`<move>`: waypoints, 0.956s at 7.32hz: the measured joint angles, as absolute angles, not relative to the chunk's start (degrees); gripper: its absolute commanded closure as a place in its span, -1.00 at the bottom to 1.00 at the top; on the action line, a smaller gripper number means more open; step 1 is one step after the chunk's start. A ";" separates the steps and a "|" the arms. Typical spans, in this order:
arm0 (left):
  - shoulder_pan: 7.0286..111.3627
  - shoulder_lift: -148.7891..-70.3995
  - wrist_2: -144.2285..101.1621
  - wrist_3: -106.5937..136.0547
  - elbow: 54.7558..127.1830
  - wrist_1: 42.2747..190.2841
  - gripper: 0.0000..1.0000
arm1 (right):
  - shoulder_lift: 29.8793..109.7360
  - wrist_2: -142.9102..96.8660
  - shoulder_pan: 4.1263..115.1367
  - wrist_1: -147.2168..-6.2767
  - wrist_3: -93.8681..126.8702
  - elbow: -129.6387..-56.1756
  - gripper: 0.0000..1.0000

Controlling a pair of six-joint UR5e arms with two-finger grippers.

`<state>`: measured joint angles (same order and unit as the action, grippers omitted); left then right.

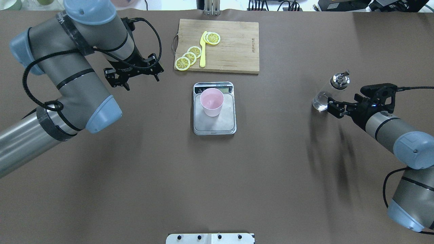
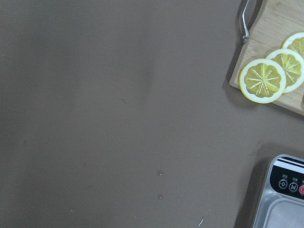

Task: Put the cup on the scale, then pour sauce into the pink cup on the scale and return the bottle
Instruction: 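Grasp the glass sauce bottle with the right gripper and lift it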

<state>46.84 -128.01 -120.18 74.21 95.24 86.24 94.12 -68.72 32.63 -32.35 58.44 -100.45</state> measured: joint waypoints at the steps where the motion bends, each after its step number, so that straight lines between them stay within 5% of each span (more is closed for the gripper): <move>1: 46.84 -127.66 -120.16 74.06 95.25 86.28 -0.97 | 94.01 -67.71 31.59 -32.35 58.89 -100.41 -1.00; 7: 46.80 -127.46 -120.15 73.57 94.79 86.31 -0.97 | 91.26 -62.27 28.31 -32.39 60.70 -96.22 -1.00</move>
